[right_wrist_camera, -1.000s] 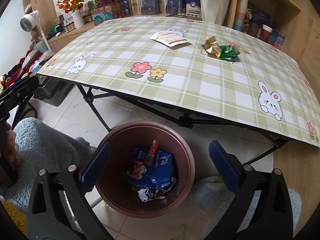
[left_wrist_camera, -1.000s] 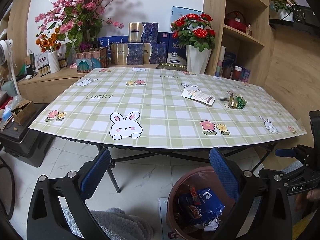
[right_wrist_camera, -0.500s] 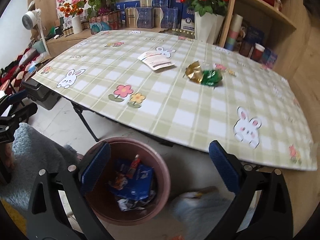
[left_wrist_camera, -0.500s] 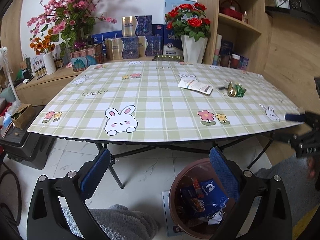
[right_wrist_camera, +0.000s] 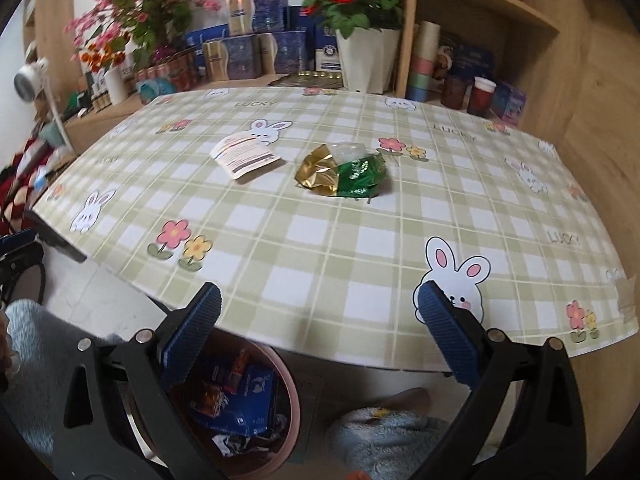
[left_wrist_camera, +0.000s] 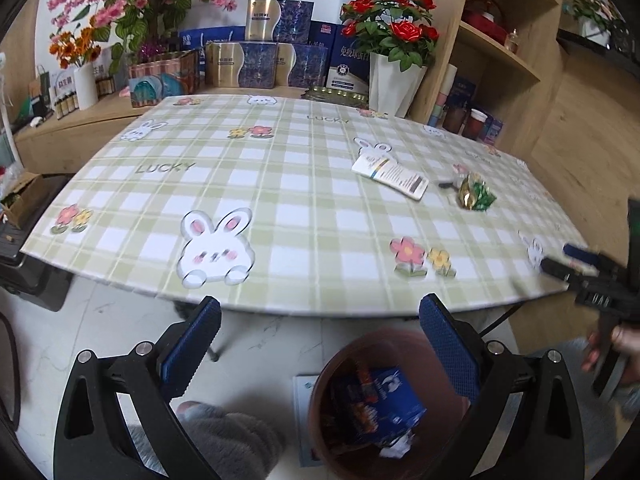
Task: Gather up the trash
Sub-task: 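Move both tools back toward the table, then grasp the white printed card with the left tool while the right tool reaches toward the snack bag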
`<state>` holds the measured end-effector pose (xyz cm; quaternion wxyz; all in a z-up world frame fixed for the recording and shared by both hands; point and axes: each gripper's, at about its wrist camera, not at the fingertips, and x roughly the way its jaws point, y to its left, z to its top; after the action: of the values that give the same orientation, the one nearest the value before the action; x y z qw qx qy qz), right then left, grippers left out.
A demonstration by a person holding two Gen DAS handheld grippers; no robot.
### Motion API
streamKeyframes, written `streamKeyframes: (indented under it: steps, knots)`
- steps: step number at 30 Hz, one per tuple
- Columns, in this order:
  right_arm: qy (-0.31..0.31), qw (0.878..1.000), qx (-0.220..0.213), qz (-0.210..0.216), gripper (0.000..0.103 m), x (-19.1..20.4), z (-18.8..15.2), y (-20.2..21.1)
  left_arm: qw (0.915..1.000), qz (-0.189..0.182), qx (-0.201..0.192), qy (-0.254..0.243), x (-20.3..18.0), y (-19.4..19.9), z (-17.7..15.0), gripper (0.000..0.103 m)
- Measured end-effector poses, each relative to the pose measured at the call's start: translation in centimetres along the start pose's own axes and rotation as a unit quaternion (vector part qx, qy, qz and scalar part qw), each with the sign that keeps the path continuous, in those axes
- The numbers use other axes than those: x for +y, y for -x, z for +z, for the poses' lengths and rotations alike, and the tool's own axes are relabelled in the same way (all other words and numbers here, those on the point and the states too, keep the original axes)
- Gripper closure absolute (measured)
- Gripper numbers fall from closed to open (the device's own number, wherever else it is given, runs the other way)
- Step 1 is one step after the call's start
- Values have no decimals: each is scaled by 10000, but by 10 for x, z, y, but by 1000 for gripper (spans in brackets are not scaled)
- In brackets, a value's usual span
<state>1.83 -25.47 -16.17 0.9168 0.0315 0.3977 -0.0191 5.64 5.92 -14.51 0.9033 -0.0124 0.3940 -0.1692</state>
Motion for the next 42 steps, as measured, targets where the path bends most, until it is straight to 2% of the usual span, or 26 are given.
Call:
streamKeyframes:
  steps: [7, 9, 11, 13, 15, 19, 26, 27, 32, 37, 38, 42]
  knots:
    - [-484, 9986, -138, 162, 6, -11, 9, -31, 9972, -327, 309, 593, -26, -60, 49, 6]
    - [-637, 9974, -230, 256, 6, -14, 14, -36, 9931, -589, 500, 886, -34, -81, 61, 6]
    - [-708, 9965, -250, 357, 6, -19, 20, -43, 9852, -850, 692, 1321, -40, -105, 76, 6]
    - [-663, 9969, -267, 339, 6, -22, 25, -48, 9802, -906, 745, 1595, -47, -124, 88, 6]
    - [-658, 9970, -306, 278, 6, -28, 29, -50, 9796, -788, 768, 1681, -56, -142, 100, 6]
    - [-968, 9941, -444, 202, 6, -50, 34, -50, 9830, -122, 914, 1589, -76, -182, 125, 6]
    - [-1002, 9935, -549, 30, 6, -65, 34, -45, 9680, 589, 1118, 2169, -82, -235, 146, 6]
    - [-1016, 9933, -541, 55, 6, -66, 33, -45, 9680, 689, 1075, 2161, -83, -236, 146, 6]
    - [-1005, 9939, -458, -18, 6, -69, 28, -46, 9698, 1161, 943, 1926, -97, -250, 153, 6]
    - [-1254, 9909, -487, -26, 6, -81, 24, -45, 9720, 1819, 1000, 1104, -122, -263, 147, 6]
    - [-1269, 9907, -482, -47, 6, -82, 24, -45, 9724, 1866, 1000, 977, -125, -264, 146, 6]
    - [-1204, 9917, -447, -104, 6, -82, 25, -48, 9772, 1658, 1015, 859, -120, -261, 145, 6]
